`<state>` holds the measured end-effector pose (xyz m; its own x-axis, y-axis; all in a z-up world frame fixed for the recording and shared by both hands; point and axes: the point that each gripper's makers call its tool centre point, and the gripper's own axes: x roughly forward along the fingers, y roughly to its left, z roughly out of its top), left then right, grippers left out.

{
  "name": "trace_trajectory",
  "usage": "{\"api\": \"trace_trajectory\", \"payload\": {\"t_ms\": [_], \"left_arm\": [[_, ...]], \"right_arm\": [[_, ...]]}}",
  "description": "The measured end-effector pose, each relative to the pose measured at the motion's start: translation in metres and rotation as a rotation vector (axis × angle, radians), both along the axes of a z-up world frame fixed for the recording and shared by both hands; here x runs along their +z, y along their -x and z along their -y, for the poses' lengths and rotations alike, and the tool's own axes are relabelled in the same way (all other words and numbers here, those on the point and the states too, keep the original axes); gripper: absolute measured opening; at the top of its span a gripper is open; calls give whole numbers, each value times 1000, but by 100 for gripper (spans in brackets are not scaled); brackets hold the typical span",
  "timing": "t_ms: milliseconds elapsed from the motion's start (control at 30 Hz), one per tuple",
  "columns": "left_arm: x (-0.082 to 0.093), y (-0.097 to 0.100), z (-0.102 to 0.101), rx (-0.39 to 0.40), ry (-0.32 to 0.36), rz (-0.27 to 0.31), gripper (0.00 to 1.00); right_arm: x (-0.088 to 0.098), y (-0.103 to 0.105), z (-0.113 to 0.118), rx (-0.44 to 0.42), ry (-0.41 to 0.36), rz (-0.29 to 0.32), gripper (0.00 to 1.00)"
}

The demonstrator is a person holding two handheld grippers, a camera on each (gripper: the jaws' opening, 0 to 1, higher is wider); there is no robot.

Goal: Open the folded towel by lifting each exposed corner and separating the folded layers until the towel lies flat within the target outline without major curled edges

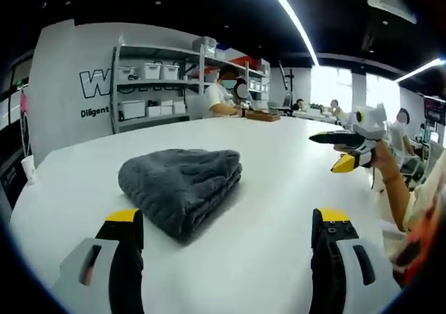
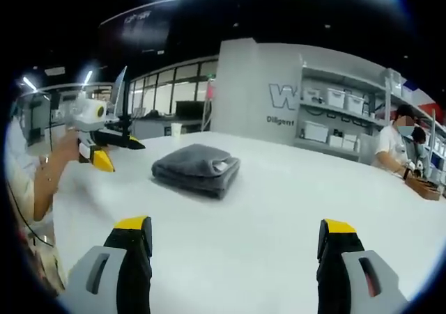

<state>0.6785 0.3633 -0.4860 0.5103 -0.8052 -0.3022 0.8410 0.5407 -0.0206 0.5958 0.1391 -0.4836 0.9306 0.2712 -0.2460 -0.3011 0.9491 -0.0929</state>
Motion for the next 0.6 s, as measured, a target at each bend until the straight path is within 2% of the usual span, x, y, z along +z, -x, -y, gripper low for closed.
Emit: {"api": "trace_trajectory", "payload": {"t_ms": [67,367,467,600], "left_arm": [[2,-3,4,0,-13,1,99],[20,-22,19,6,42,-28,99],[28,-30,23,11,39,-6,99],[34,-39,27,23,-8,35,99]], "right_arm": [[0,-3,2,-1,-6,2,99],[-2,-11,0,12,-7,1,99],[1,-12,-2,20,-6,8,99],[10,-13,-5,29,-3,30,99]]}}
